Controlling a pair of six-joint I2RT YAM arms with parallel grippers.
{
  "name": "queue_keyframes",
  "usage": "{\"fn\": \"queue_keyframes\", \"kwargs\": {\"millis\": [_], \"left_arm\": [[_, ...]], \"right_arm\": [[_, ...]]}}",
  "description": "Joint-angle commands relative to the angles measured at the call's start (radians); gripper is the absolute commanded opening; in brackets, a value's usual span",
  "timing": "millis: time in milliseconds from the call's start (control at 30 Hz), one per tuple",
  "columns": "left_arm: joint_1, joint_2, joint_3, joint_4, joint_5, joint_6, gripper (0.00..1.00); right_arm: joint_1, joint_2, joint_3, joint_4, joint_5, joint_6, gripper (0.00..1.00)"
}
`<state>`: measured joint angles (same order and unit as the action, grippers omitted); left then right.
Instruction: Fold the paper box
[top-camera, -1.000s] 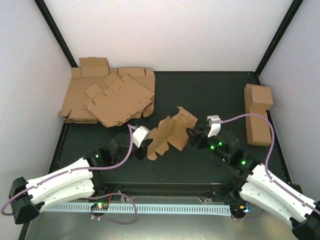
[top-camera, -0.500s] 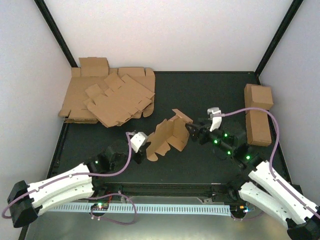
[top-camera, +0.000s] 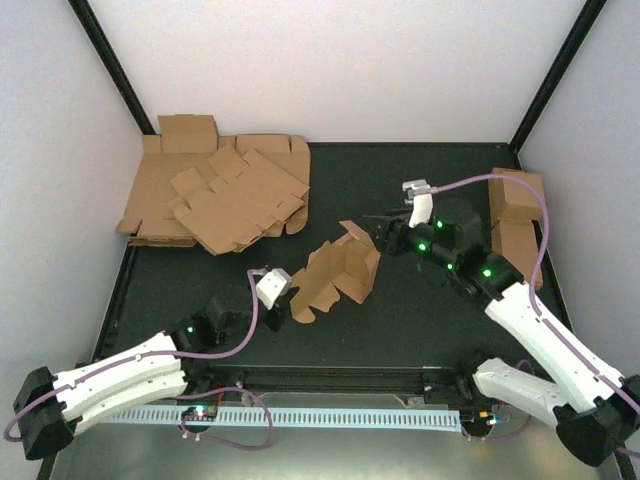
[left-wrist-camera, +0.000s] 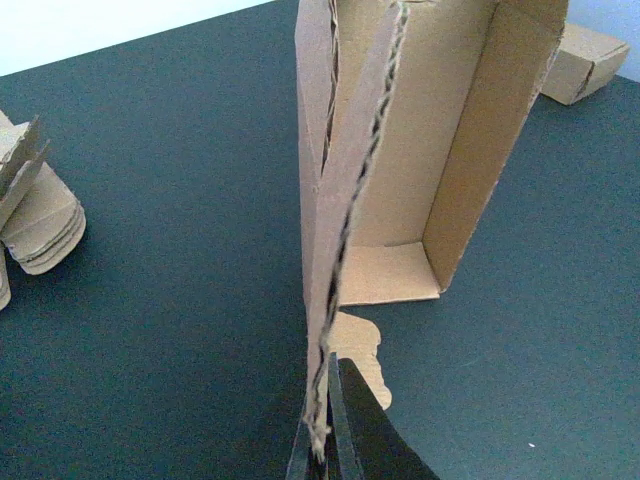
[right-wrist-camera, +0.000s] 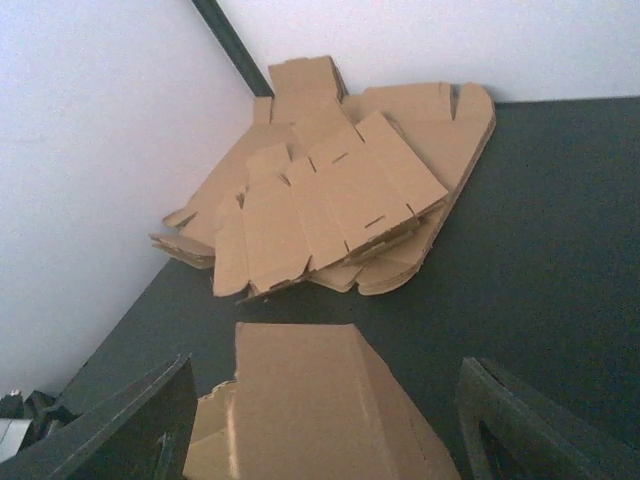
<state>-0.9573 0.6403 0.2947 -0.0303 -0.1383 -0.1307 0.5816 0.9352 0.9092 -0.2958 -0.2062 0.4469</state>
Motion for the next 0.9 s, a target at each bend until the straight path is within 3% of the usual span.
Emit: {"fn": "queue_keyframes", "kwargs": {"millis": [0,867], "left_arm": [[-0.001,-0.008,-0.014,0.031,0.004,-0.004,0.04],[-0.001,-0.04,-0.029,0.03,0.003,0.005,0.06]], "right_arm": [[-0.006,0.072,0.064,-0.081,-0.021,-0.011,0.74],[-0.006,0.14,-0.037,-0.044,-0.222,-0.022,0.69]]}}
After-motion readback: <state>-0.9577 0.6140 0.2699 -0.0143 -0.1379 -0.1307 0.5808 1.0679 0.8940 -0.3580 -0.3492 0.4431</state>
